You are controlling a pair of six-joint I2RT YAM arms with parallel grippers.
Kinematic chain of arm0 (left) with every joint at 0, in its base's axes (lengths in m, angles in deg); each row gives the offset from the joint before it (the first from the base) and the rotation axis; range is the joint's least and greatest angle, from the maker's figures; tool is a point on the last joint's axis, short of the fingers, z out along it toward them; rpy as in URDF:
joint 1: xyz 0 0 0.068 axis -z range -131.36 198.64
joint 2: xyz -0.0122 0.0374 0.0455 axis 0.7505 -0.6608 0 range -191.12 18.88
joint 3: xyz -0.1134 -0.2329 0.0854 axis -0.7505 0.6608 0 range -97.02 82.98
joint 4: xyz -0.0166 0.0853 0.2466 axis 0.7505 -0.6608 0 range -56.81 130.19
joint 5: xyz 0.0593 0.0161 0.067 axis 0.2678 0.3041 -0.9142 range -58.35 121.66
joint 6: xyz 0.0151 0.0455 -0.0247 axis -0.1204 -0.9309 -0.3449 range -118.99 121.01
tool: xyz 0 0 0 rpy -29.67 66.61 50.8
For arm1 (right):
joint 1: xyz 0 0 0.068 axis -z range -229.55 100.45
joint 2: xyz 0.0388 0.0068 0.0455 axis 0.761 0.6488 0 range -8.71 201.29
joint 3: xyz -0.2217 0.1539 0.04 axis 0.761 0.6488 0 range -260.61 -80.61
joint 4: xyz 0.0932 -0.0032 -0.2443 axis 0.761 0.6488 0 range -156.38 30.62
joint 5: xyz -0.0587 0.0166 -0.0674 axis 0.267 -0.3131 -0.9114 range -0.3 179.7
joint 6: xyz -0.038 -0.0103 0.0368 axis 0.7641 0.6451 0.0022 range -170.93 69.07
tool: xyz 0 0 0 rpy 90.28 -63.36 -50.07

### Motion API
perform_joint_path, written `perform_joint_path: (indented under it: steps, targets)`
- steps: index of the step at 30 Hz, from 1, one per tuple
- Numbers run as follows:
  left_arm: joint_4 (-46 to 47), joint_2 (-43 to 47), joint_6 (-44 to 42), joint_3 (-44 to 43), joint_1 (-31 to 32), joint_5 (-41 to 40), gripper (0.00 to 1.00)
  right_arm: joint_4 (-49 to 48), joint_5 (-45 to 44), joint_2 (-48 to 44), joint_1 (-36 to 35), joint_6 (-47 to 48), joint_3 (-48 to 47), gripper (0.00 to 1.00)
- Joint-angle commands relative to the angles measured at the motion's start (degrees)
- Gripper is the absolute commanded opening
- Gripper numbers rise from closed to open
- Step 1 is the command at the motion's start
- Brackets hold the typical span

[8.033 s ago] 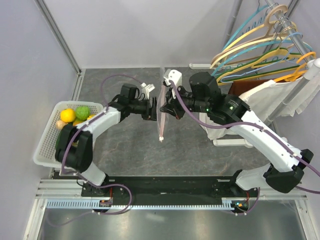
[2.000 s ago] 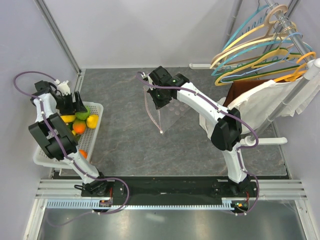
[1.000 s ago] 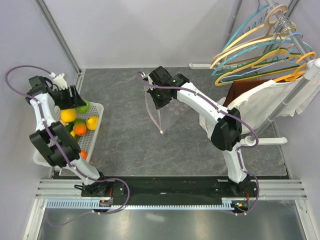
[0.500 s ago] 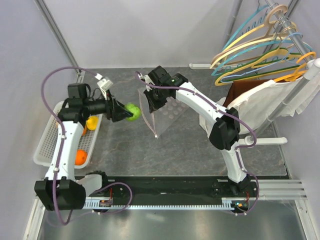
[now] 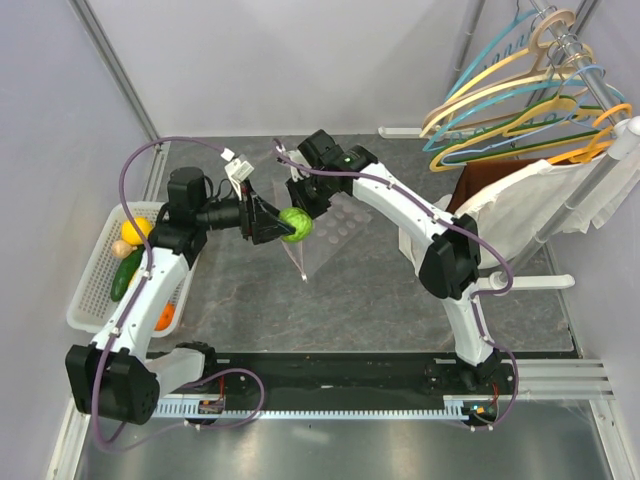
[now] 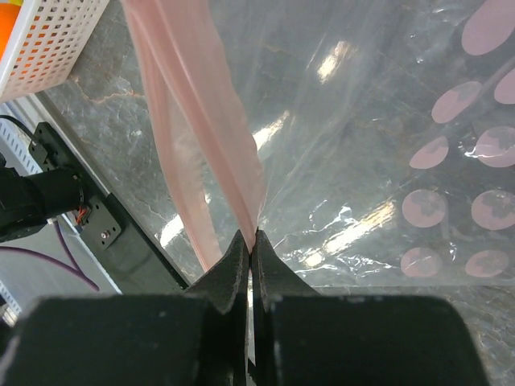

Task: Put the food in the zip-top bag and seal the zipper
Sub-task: Place the fake fruit in the zipper food storage bag.

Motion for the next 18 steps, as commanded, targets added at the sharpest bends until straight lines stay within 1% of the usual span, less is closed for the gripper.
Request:
perform_joint_path:
  steps: [1, 3, 6, 7, 10, 12, 14, 15, 16, 18]
  targets:
    - [5.4, -0.6, 2.4, 3.2, -0.2, -7.4, 0.45, -1.5, 4.6, -4.0, -0.8, -1.6, -0.3, 0.00]
    - [5.3, 0.6, 1.9, 5.2, -0.2, -8.5, 0.45, -1.5, 5.4, -4.3, -0.8, -1.6, -0.1, 0.00]
    - [4.5, 2.5, -1.2, 8.1, -0.3, -15.9, 0.45, -1.9, 7.1, -5.2, -0.7, -1.4, 0.4, 0.00]
    - [4.6, 2.8, -2.0, 8.8, -0.5, -20.5, 0.45, -2.0, 7.8, -5.6, -0.7, -1.5, 0.7, 0.00]
    - [4.5, 2.3, -3.3, 10.3, -2.0, -23.5, 0.44, -2.2, 8.8, -6.1, -0.7, -1.8, 1.2, 0.00]
    - [4.3, 1.1, -2.7, 10.0, -2.7, -23.3, 0.44, -2.2, 9.5, -6.3, -0.7, -1.9, 1.3, 0.00]
    - [3.4, 0.1, -2.3, 8.5, -2.7, -25.8, 0.44, -2.2, 10.6, -6.5, -0.7, -2.2, 1.4, 0.00]
    - [2.0, -0.1, -2.2, 7.9, -2.7, -27.7, 0.43, -2.2, 10.7, -6.6, -0.7, -2.2, 1.5, 0.00]
    - [1.2, -1.0, -2.1, 6.4, -2.7, -32.6, 0.44, -2.2, 10.7, -6.8, -0.6, -2.2, 1.7, 0.00]
    - [-0.7, -1.4, -1.6, 5.2, -2.7, -36.5, 0.46, -2.3, 11.4, -7.2, -0.6, -2.4, 2.0, 0.00]
